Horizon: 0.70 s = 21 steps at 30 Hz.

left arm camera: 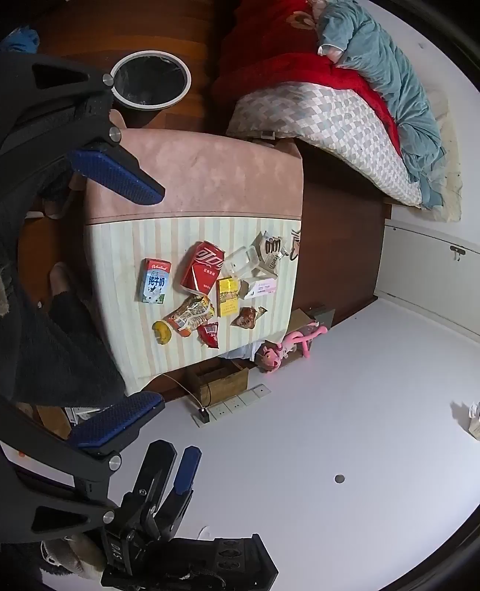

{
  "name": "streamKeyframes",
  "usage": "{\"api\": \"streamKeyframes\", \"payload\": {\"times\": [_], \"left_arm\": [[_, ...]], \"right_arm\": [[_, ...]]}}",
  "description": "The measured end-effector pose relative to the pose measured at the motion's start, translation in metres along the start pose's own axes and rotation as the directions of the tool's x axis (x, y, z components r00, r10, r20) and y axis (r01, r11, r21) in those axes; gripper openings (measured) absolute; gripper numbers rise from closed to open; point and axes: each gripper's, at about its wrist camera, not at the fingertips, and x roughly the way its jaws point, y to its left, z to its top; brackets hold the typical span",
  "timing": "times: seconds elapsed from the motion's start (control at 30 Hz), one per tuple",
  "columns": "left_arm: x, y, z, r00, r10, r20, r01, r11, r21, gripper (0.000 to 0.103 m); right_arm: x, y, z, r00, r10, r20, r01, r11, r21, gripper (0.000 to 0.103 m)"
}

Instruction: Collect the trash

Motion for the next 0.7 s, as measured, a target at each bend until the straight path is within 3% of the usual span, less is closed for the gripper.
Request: {"api": "streamKeyframes", "payload": {"times": [0.7], "left_arm": [[-0.0019,-0.0002,0.0007,1.000,-0.001,-0.006,0.001,1.000,0.000,0.103]], "right_arm": [[-0.0024,-0.0028,0.0020,1.000,0.006,0.009,-0.006,1.000,-0.001,0.103]]}}
